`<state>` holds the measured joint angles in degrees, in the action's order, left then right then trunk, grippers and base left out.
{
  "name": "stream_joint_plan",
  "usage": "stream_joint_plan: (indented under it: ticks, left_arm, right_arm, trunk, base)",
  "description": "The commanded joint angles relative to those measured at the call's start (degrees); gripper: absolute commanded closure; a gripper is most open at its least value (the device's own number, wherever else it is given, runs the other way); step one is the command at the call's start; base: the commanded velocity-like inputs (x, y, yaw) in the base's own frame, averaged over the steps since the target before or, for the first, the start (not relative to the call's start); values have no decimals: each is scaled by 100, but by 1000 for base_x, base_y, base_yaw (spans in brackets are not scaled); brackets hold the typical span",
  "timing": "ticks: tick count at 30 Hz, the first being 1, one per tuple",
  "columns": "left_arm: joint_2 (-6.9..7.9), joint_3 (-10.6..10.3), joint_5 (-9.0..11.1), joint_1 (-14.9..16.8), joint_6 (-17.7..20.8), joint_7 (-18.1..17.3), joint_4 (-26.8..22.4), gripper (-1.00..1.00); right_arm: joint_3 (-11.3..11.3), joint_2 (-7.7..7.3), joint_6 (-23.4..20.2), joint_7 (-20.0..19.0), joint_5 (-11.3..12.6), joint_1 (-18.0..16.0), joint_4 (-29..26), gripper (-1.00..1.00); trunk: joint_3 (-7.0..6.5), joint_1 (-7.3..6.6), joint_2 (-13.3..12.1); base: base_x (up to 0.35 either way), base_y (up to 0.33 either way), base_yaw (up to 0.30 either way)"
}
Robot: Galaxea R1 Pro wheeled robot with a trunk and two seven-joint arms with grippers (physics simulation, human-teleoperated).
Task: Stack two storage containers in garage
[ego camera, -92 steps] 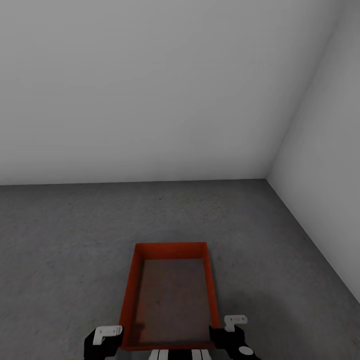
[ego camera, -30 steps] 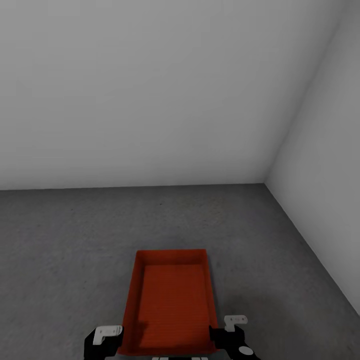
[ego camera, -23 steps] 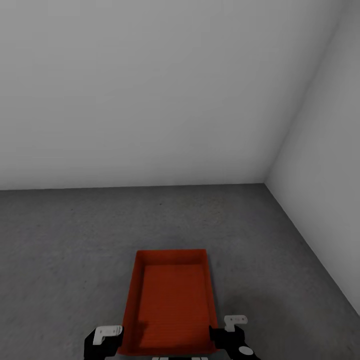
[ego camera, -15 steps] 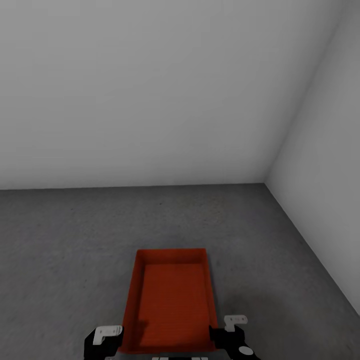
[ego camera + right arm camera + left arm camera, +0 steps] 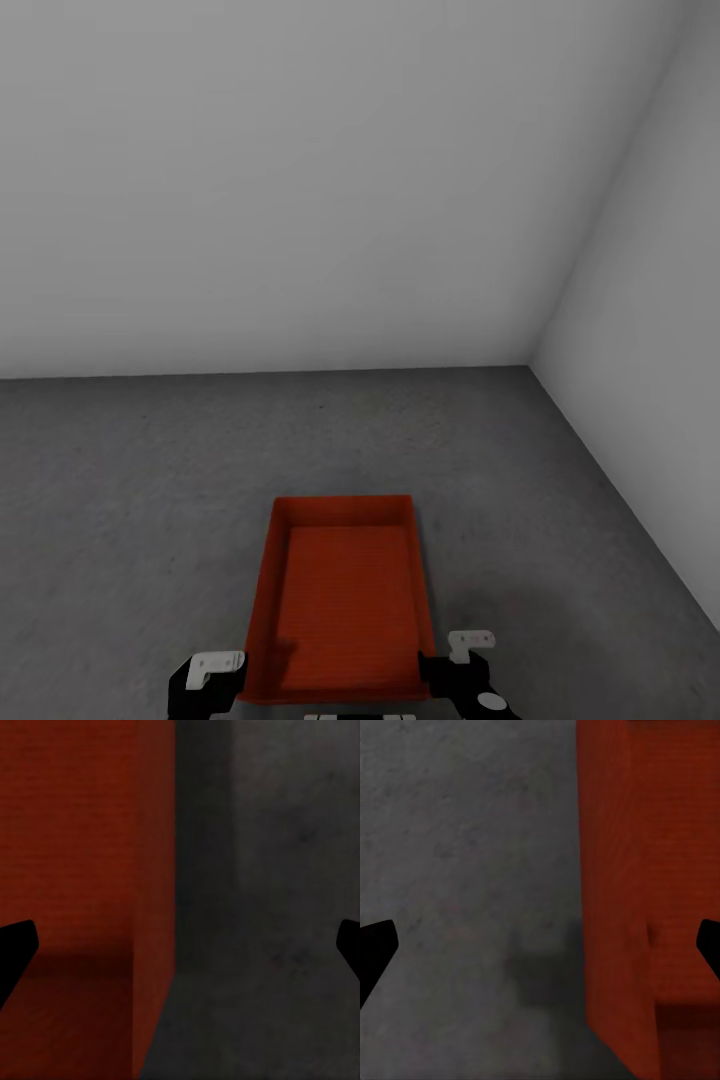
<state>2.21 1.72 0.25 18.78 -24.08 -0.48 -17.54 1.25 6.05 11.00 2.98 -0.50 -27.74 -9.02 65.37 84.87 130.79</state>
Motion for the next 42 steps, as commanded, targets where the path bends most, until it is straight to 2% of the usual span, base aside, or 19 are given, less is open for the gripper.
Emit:
stream_joint_plan:
  ticks: [1,11,26,32,35,42]
  left_arm:
    - [-1,13,2,3,-18,-5,5,-100]
    - [-1,13,2,3,-18,-5,5,-100]
    - [-1,14,2,3,-18,-7,7,-100]
    - [-1,13,2,3,-18,-5,8,-100]
    - [-1,14,2,3,-18,-6,10,-100]
    - [-1,15,2,3,-18,-8,13,-100]
  right_arm:
    - [14,1,16,27,-6,-3,6,-100]
    - [14,1,17,27,-4,-3,6,-100]
    - [12,1,22,27,-9,-3,6,-100]
    - [13,1,18,27,-4,-3,6,-100]
    - [15,1,20,27,-5,-3,6,-100]
    - [16,1,23,27,-4,-3,6,-100]
  trunk:
    - [4,-1,1]
    - [4,-1,1]
    - [-265,-330,-600]
    - [-265,-330,-600]
    - [-319,-396,-720]
    - [-319,-396,-720]
  base:
    - [-1,0,0]
    - [0,0,0]
    - [0,0,0]
    - [0,0,0]
    - [0,0,0]
    - [0,0,0]
